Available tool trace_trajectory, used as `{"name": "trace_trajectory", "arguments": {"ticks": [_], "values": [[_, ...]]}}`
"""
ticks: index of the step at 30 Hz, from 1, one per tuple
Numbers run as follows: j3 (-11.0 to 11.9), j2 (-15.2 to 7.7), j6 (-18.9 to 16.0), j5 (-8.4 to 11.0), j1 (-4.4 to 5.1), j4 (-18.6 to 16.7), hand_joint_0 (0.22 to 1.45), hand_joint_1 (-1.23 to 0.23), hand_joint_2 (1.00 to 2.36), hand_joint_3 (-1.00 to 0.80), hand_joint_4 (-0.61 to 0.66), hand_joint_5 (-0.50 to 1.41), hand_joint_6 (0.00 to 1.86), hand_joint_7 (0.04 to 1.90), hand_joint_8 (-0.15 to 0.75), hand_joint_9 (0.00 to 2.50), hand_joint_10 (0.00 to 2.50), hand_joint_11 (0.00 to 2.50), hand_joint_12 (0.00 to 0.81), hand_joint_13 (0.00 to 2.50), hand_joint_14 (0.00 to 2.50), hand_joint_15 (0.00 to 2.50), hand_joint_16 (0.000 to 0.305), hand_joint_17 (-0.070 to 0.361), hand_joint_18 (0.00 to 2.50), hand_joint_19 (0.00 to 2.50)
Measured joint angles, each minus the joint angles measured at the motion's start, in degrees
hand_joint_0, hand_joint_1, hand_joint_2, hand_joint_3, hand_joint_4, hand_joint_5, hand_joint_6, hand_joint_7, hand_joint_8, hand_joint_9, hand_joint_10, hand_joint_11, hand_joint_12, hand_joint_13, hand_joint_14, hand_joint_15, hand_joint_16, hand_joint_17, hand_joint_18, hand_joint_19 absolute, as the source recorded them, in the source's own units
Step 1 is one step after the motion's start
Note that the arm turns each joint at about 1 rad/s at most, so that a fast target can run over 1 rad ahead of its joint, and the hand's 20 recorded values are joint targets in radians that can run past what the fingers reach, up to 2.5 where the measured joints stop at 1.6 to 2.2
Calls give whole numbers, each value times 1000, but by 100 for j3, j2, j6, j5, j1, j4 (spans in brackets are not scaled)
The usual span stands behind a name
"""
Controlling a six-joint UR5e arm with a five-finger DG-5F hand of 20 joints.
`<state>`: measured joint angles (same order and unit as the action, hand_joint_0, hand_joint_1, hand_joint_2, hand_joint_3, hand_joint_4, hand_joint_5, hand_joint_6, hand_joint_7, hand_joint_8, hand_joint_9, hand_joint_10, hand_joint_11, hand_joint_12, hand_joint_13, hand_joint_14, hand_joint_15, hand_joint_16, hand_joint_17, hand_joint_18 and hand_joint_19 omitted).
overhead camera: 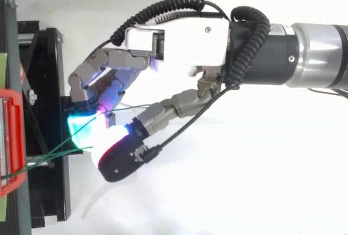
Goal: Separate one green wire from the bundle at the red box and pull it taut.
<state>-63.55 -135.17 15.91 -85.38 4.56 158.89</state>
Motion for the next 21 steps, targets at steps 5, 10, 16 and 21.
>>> {"name": "trace_trajectory", "arguments": {"ticks": [5,10,16,21], "values": [[109,0,6,-3,0,81,600,-460,1010,-403,213,-167,856,1112,327,979,24,675,411,696,13,356,60,135,666,392],[269,0,9,-5,1,348,598,-636,1020,-251,220,-182,871,1108,327,933,24,691,409,688,14,364,61,136,667,389],[394,3,18,3,15,589,567,-640,1008,-412,235,-189,878,1066,326,935,22,708,410,702,14,375,61,138,675,383],[409,3,25,9,42,699,523,-547,1000,-500,236,-191,840,1025,334,963,22,707,424,749,16,386,65,145,702,386]]}}
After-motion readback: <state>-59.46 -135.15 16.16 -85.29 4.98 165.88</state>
